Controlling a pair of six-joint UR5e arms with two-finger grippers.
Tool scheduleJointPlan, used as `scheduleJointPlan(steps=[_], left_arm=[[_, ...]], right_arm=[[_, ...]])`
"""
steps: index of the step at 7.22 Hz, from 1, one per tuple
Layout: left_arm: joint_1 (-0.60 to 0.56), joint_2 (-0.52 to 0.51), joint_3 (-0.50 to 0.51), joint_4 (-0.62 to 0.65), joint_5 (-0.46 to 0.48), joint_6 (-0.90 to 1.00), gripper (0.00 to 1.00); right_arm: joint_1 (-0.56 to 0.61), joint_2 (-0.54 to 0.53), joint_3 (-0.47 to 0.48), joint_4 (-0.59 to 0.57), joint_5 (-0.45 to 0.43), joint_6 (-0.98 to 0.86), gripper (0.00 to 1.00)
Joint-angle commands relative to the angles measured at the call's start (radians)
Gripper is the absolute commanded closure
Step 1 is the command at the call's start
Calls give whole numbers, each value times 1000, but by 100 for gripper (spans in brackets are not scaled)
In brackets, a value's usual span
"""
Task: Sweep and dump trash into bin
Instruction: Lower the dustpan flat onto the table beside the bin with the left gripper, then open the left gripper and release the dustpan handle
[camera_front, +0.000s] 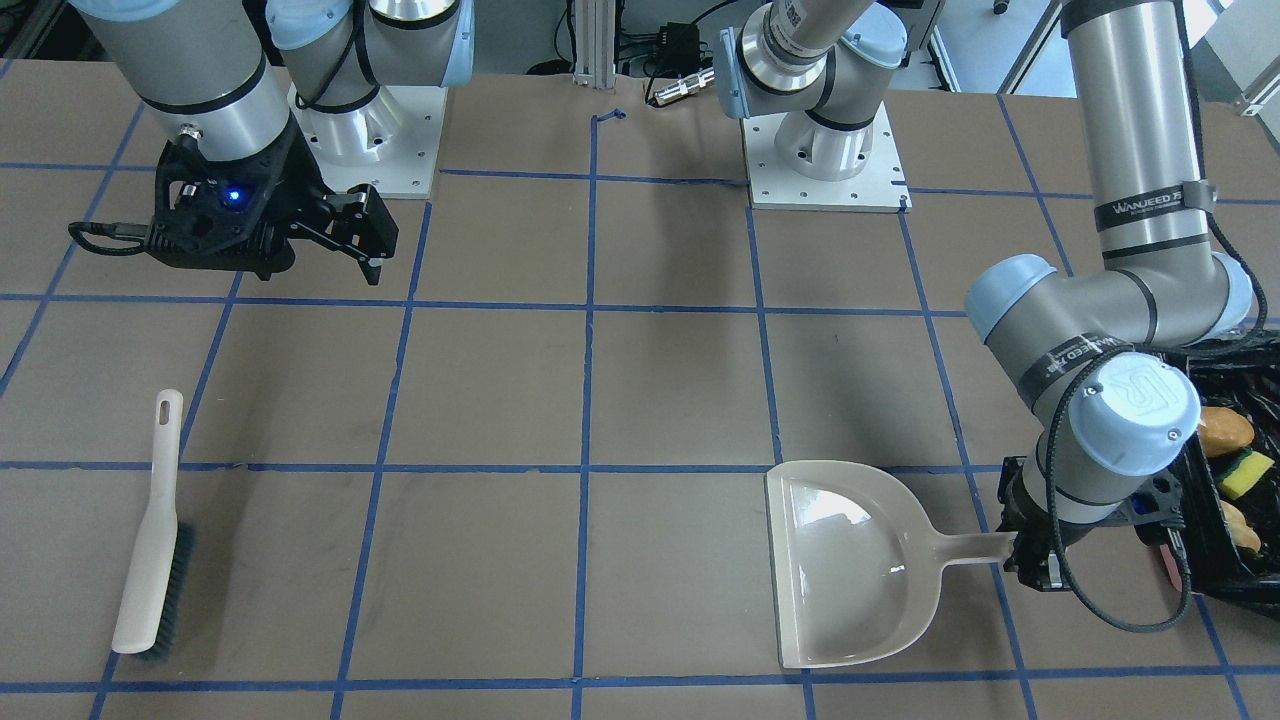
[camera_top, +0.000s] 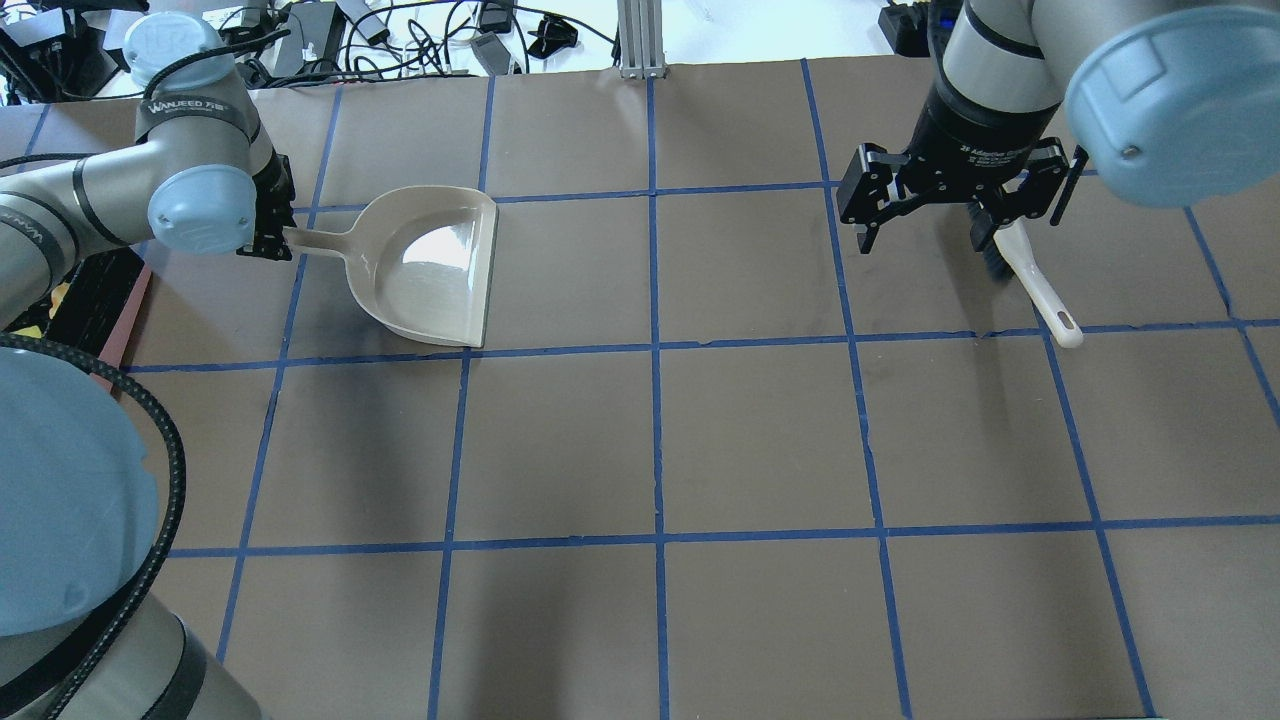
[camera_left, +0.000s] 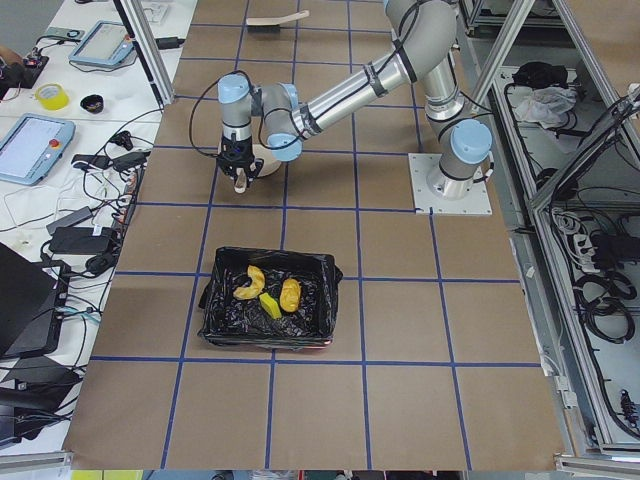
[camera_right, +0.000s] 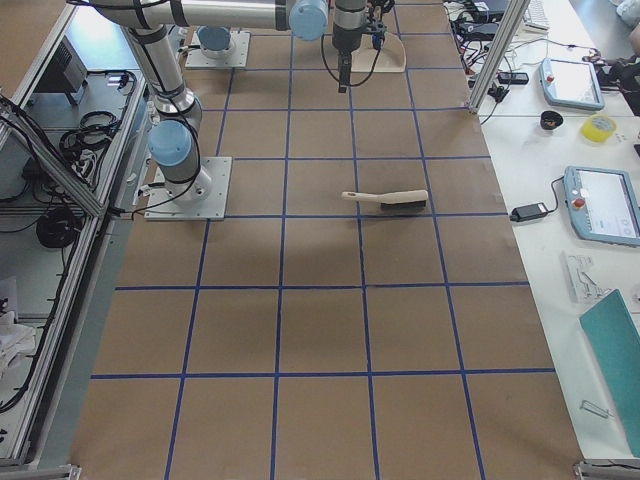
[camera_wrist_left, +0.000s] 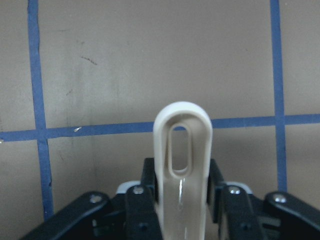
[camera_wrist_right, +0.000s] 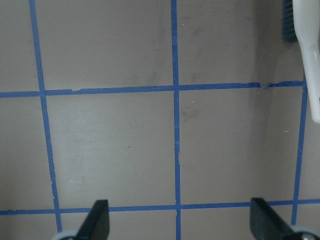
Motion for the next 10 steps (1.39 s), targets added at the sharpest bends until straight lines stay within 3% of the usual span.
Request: scheduleJointPlan(steps=[1, 4, 6, 9, 10], left_arm=[[0, 7, -2, -1, 1, 0, 38], [0, 16, 12, -10, 23, 1, 22], [5, 36, 80, -34, 49, 1, 4], [44, 47, 166, -65, 35, 7, 0], [72, 59, 180, -67, 34, 105, 0]], right_arm=[[0, 4, 0, -5, -1, -6, 0], [-4, 3, 0, -18, -1, 2, 0], [-4, 3, 0, -24, 1, -7, 0], [-4, 3, 0, -26, -1, -7, 0], [-4, 0, 0, -25, 1, -1, 0]])
